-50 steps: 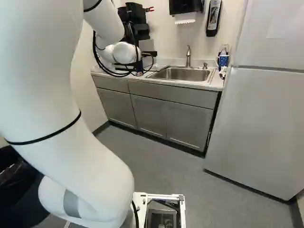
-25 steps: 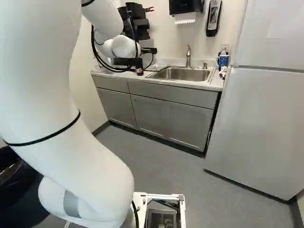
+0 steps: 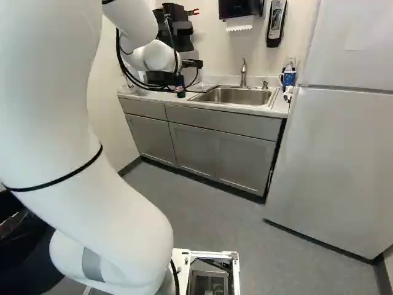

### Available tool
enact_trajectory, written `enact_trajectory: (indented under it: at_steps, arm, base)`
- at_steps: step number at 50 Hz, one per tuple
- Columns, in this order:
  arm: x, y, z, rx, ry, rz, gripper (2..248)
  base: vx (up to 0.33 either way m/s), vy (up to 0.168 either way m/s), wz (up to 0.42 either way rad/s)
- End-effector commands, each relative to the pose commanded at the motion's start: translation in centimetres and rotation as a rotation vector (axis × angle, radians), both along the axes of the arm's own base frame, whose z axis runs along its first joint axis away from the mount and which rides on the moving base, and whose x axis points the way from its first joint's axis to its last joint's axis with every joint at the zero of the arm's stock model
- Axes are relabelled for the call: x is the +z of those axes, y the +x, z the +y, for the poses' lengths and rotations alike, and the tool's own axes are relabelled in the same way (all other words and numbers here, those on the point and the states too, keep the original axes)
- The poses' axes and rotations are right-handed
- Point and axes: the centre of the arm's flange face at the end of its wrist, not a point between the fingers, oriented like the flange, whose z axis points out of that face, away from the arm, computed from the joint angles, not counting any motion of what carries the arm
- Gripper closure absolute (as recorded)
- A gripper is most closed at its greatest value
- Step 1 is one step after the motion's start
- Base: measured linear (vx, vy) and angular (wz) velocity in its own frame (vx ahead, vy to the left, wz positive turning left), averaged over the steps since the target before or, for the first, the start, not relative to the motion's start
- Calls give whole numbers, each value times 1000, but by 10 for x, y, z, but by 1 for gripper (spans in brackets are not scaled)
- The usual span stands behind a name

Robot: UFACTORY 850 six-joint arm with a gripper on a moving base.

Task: Rinse the cup and place it in the tray

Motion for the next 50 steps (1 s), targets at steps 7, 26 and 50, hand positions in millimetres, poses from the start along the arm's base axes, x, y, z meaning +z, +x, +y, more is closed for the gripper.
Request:
enact_trajectory:
  at_steps: [7,26,50]
  arm:
    - [0,0,0,0,0,0,3]
    - [0,0,0,0,0,0,3]
    - [0,0,0,0,0,0,3]
  base:
    - [-1,3,49]
    - [48,-49,30]
    - [94,-104,4]
